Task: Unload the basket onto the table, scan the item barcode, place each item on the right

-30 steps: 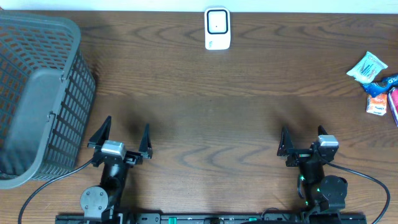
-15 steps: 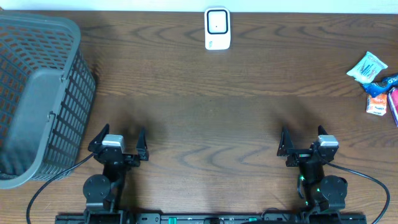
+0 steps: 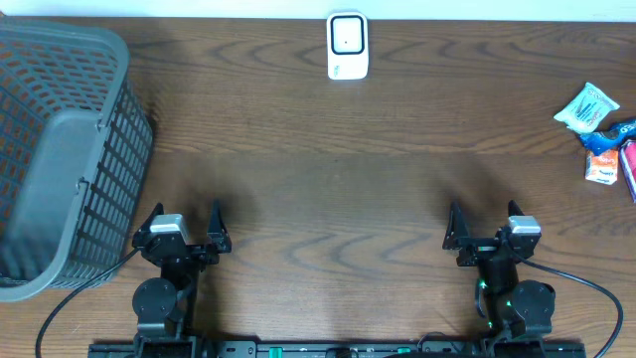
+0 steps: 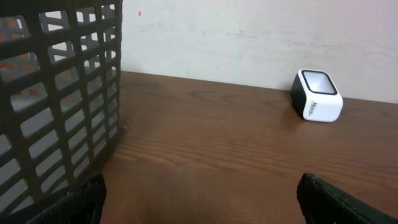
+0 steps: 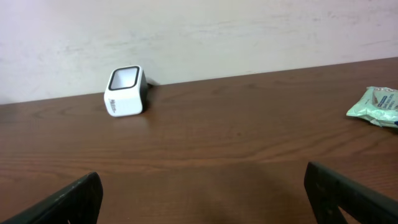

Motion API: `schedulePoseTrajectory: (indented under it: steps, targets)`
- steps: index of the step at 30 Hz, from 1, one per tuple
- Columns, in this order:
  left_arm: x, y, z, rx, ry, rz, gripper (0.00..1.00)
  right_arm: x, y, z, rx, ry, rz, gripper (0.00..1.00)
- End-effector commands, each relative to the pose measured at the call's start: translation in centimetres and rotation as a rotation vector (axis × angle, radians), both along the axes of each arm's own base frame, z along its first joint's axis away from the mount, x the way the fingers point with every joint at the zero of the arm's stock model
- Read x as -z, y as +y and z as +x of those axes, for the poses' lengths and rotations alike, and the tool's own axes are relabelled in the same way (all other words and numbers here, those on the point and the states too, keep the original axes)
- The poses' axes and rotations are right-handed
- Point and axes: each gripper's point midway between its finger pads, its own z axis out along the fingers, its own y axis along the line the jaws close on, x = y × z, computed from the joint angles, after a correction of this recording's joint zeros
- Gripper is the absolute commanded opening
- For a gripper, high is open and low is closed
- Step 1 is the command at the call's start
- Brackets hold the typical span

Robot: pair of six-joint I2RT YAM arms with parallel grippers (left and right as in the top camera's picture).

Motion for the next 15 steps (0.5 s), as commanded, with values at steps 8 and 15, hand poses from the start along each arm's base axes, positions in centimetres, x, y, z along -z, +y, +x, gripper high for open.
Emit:
schedulePoseTrajectory:
  steps: [8, 15]
  targets:
    - [1.57, 0.04, -0.12, 0.008, 0.049, 0.085, 0.98, 0.06, -0.06, -0.01, 0.001, -0.003, -0.014, 0.99]
    - [1.57, -0.07, -0.12, 0.018, 0.049, 0.107, 0.98, 0.06, -0.06, -0.01, 0.001, -0.003, -0.014, 0.99]
